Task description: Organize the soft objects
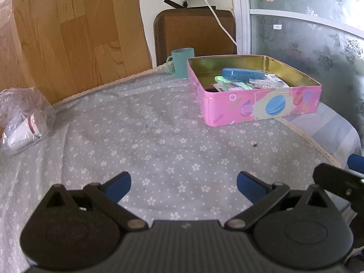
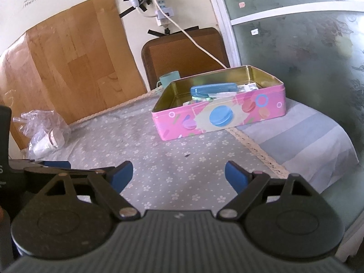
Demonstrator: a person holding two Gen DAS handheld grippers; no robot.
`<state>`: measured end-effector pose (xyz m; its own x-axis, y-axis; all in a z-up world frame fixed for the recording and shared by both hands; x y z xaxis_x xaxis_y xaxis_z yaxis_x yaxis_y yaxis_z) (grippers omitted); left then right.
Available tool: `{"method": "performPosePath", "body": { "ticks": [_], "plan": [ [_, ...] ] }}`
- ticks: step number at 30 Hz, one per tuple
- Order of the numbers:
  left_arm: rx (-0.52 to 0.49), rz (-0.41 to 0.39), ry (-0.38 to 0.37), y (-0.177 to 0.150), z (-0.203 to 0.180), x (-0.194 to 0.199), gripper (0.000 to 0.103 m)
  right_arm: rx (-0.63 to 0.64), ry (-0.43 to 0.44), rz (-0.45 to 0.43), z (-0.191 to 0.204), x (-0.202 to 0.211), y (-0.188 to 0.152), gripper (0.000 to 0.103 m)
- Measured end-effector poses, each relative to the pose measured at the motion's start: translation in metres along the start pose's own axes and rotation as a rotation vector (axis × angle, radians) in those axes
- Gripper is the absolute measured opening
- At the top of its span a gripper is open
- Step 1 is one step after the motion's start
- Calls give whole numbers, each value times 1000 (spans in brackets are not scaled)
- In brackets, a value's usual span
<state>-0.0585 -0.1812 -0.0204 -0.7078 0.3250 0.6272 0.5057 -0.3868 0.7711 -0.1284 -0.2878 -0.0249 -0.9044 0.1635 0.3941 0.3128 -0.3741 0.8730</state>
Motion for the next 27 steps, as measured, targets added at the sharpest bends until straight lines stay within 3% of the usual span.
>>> {"method": "performPosePath", "body": {
  "ticks": [14,27],
  "plan": [
    [23,-30,7,0,10,3,103,16,-12,20,4,-11,-3,91],
    [17,-82,-17,7,8,19,103,44,-23,-27,8,-4,4,93]
  ]
}}
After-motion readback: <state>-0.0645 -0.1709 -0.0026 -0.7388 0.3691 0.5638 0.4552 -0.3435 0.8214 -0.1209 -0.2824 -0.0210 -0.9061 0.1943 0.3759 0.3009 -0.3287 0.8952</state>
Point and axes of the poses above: each gripper's, at about its wrist camera, not at the fingertips, and x roughly against the way its jaws point, z to its left, y to its top, the point moved 7 cm from there along -x, roughly the way its jaws point, and after that the axes turned 1 degree about -z, right-handed, at the moved point
